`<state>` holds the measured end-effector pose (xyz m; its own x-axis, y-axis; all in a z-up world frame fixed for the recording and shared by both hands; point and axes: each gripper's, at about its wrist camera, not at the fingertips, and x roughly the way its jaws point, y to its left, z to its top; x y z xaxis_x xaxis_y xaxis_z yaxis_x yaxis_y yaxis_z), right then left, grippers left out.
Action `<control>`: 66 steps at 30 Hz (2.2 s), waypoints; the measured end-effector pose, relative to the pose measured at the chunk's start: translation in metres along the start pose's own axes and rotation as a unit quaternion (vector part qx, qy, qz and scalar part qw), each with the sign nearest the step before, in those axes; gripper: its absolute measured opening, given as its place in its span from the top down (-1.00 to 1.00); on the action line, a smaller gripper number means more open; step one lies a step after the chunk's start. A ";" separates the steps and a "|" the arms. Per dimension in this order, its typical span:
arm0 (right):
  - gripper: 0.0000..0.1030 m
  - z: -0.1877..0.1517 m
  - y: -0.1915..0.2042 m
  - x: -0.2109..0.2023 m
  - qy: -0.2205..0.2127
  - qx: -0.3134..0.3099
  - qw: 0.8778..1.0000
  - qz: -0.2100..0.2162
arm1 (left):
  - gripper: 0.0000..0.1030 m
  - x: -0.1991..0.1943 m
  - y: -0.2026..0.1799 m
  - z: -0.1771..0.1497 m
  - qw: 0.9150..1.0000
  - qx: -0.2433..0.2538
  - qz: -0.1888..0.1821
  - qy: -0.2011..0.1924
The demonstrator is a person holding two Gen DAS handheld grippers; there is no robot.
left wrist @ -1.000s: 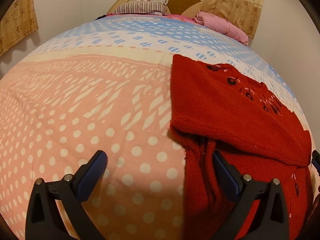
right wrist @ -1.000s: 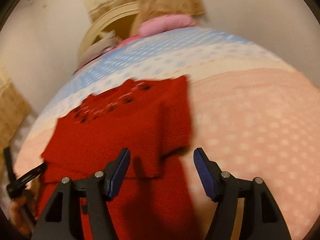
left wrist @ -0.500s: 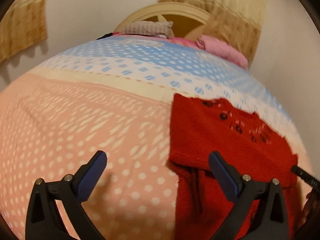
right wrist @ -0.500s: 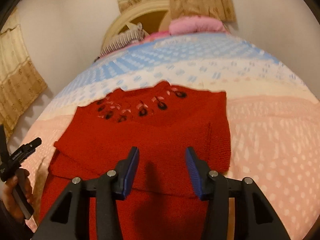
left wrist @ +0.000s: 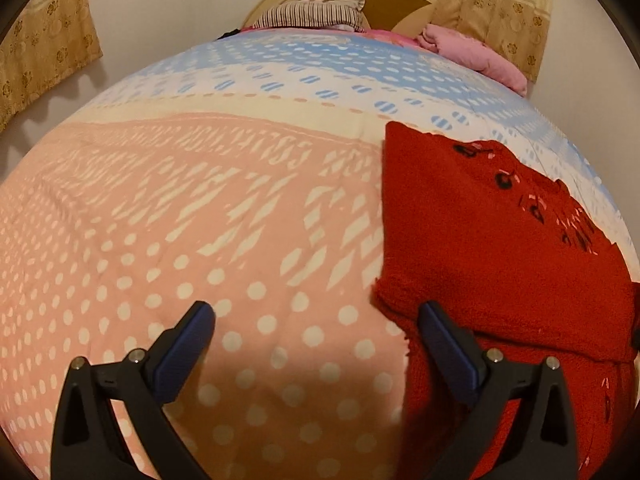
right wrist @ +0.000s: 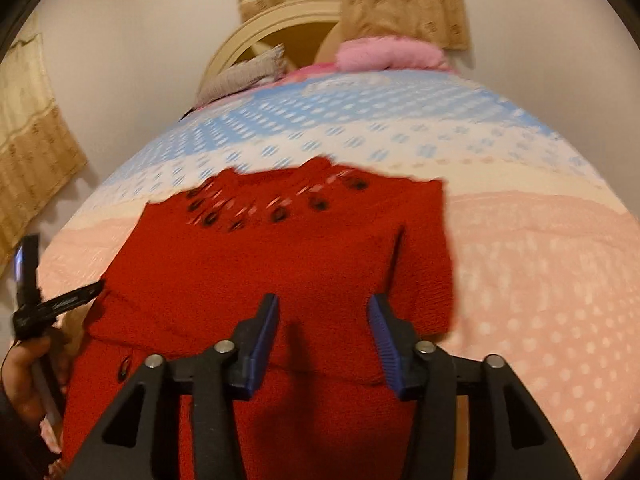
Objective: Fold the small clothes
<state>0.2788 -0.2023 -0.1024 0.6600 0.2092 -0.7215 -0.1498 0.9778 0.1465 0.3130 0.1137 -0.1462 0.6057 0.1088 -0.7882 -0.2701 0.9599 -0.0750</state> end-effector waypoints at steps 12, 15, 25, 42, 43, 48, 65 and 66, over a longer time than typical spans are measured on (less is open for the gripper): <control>-0.18 -0.012 -0.002 0.009 0.007 -0.001 1.000 0.001 | -1.00 -0.026 -0.003 -0.009 0.998 0.018 0.001 -0.058; -0.18 -0.016 -0.008 0.002 -0.008 0.016 1.000 0.008 | -1.00 -0.032 -0.002 -0.010 0.997 0.018 0.001 -0.072; -0.30 -0.018 -0.025 0.004 -0.001 0.059 0.998 0.019 | -1.00 -0.035 -0.009 -0.010 0.996 0.036 -0.001 -0.083; -0.42 -0.021 -0.028 -0.007 -0.007 0.065 0.997 0.031 | -1.00 -0.058 -0.023 -0.026 0.992 0.079 -0.027 -0.092; -0.42 -0.021 -0.028 -0.008 -0.005 0.063 0.998 0.031 | -1.00 -0.060 -0.024 -0.028 0.992 0.083 -0.028 -0.094; -0.42 -0.025 -0.021 -0.017 -0.005 0.042 0.999 0.016 | -1.00 -0.074 -0.030 -0.037 0.990 0.098 -0.047 -0.094; -0.43 -0.060 0.001 -0.056 -0.001 0.021 0.999 0.041 | -1.00 -0.128 -0.044 -0.075 0.981 0.139 -0.080 -0.106; -0.43 -0.062 0.002 -0.057 0.000 0.020 0.999 0.043 | -1.00 -0.130 -0.044 -0.077 0.981 0.142 -0.080 -0.105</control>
<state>0.1946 -0.2128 -0.1028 0.6460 0.2916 -0.7055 -0.1765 0.9562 0.2336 0.1885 0.0375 -0.0876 0.7723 -0.0268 -0.6347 0.0419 0.9991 0.0088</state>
